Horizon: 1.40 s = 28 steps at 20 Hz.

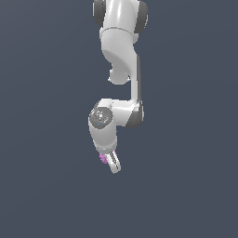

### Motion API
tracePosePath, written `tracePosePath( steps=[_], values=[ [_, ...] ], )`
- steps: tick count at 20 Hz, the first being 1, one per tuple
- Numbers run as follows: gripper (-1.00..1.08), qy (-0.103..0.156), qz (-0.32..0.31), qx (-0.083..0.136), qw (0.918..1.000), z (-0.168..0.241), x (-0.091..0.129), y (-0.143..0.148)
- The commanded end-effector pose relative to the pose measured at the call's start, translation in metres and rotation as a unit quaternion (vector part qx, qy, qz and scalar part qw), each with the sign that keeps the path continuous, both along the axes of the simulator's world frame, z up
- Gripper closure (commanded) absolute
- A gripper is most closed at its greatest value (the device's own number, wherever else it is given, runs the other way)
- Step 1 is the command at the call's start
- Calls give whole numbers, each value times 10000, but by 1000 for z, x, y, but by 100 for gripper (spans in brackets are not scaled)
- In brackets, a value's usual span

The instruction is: Pick up the object and move it to a goal position.

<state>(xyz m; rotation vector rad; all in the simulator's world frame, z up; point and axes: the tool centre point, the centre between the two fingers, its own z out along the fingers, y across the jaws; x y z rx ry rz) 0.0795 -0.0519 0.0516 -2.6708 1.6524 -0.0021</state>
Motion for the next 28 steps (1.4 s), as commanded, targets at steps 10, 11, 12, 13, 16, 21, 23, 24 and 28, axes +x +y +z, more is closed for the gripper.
tracePosePath(
  steps=[10,11,12,13,16,21,23,24,28],
  values=[
    [108,5,-2,-1,10000,4,-6,-1],
    [108,5,-2,-1,10000,5,-8,-2],
    [108,5,-2,-1,10000,6,-10,-2],
    [108,5,-2,-1,10000,8,-12,-2],
    [108,5,-2,2,10000,14,-21,-4],
    [108,5,-2,2,10000,28,-42,-8],
    [108,6,-1,5,10000,36,-53,-10],
    [108,7,-1,7,10000,40,-59,-11],
    [108,7,0,10,10000,57,-83,-15]
  ],
)
